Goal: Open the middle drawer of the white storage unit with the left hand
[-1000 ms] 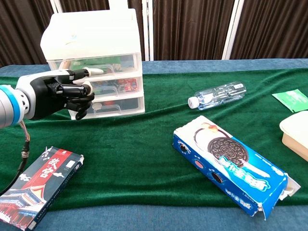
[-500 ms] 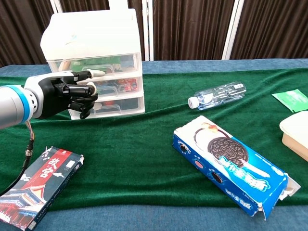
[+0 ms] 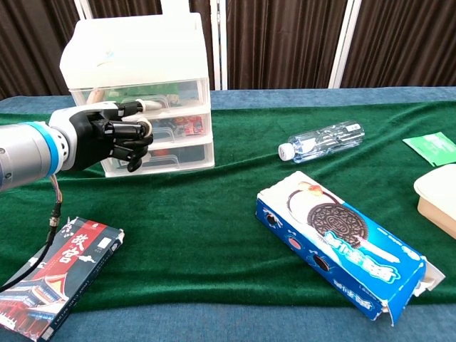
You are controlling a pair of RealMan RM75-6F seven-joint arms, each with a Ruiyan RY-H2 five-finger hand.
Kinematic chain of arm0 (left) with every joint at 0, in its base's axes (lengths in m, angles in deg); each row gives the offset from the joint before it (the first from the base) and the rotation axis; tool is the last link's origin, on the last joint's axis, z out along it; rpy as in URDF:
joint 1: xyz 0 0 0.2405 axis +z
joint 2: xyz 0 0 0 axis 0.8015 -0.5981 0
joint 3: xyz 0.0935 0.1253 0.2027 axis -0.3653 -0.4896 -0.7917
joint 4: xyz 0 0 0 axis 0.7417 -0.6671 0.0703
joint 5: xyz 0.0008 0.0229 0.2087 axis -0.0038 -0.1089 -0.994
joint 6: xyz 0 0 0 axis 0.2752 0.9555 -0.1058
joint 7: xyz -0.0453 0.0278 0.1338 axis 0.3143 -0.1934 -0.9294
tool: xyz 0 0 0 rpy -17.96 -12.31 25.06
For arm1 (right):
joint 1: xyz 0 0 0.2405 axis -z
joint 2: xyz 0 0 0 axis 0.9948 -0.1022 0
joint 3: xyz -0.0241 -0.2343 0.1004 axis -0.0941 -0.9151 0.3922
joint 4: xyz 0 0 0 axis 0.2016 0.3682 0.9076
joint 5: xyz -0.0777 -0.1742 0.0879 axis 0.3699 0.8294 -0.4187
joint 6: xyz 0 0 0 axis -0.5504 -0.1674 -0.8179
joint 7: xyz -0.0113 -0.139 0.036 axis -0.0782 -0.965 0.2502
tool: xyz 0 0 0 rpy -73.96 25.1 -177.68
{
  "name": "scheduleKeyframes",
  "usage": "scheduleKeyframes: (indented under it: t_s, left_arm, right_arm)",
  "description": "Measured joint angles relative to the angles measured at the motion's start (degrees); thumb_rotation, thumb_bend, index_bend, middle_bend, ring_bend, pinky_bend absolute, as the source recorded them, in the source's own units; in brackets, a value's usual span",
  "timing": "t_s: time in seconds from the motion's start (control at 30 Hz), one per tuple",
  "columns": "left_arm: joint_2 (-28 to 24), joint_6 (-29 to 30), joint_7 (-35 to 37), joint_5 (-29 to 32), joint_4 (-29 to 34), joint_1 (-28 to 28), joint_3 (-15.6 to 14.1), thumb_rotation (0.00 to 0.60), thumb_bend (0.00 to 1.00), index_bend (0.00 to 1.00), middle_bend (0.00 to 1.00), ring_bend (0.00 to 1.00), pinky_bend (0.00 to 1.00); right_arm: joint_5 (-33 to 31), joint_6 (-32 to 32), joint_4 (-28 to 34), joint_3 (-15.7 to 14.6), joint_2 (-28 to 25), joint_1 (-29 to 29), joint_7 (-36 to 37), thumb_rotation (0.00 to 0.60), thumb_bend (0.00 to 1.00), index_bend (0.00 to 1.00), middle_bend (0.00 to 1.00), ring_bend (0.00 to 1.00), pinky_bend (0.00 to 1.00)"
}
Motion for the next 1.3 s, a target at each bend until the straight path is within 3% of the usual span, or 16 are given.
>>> scheduleKeyframes:
  t_s: [1.3]
  left_arm:
    - [-1.7, -3.6, -1.9, 2.4, 0.5, -1.8, 0.0, 0.600, 0.88, 0.06, 0.90, 0.75, 0.72]
  right_arm:
    - [-0.1, -0.2, 0.0, -0.1, 0.1, -0.1, -0.4, 0.600, 0.02, 0.04, 0.00, 0.00, 0.00]
